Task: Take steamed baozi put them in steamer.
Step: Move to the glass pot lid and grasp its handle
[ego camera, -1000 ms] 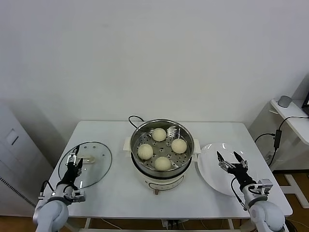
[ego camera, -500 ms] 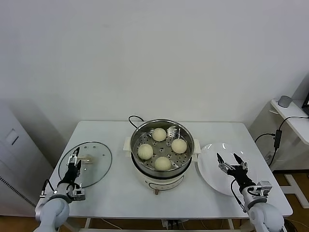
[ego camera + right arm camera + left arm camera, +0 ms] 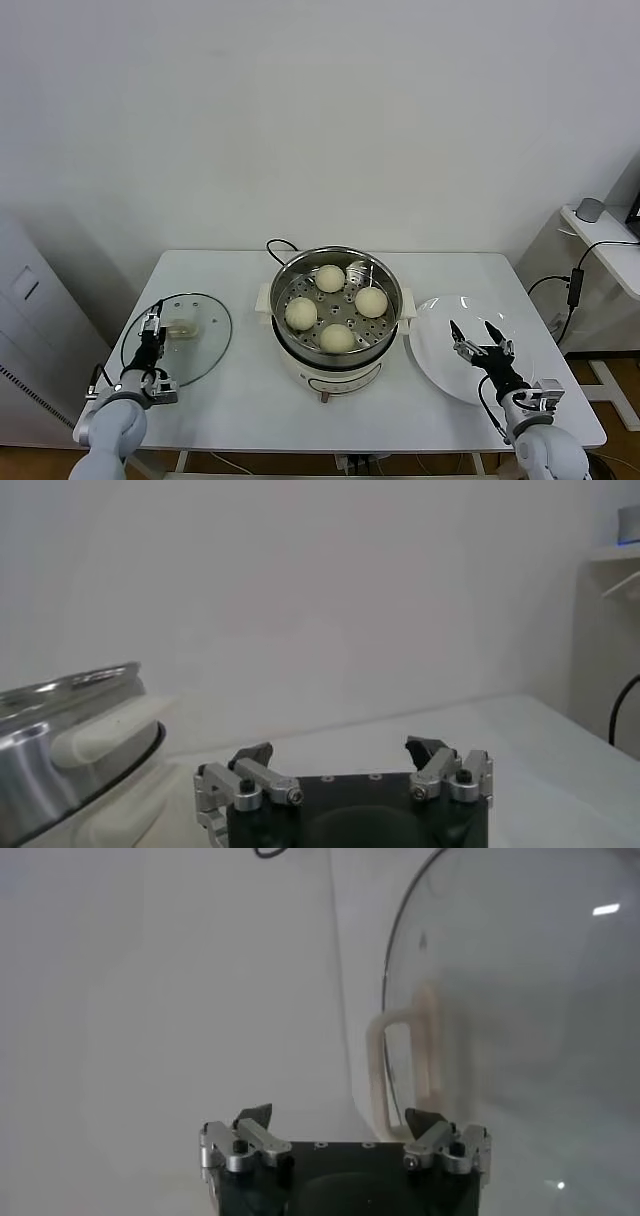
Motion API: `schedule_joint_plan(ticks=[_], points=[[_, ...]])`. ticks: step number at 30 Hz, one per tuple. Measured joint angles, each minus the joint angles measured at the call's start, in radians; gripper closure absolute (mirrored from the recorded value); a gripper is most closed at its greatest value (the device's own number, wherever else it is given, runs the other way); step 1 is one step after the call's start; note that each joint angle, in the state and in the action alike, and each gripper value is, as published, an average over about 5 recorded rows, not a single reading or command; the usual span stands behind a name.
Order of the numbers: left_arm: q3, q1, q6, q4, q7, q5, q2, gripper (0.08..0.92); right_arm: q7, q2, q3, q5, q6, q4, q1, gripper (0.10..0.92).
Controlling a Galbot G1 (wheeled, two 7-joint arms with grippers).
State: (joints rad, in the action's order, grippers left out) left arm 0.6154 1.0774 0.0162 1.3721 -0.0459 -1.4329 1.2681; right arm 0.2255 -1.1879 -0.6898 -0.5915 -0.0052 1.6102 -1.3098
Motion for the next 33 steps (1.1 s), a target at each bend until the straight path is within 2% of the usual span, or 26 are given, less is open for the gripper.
schedule_joint_plan(ticks=[24,27,33], points=[[-0.017,-0.093,-0.028,-0.098,-0.021,0.037,0.024,0.183,0.003,-0.005,0.000,0.006,0.013,-0.009,-0.013,0.203],[-0.017,-0.094,-0.026,-0.109,-0.023,0.045,0.024,0.236,0.003,-0.005,0.000,0.006,0.014,-0.010,-0.015,0.203],[-0.017,-0.089,-0.017,-0.124,-0.023,0.061,0.021,0.407,0.003,-0.005,0.000,0.007,0.017,-0.010,-0.018,0.203]])
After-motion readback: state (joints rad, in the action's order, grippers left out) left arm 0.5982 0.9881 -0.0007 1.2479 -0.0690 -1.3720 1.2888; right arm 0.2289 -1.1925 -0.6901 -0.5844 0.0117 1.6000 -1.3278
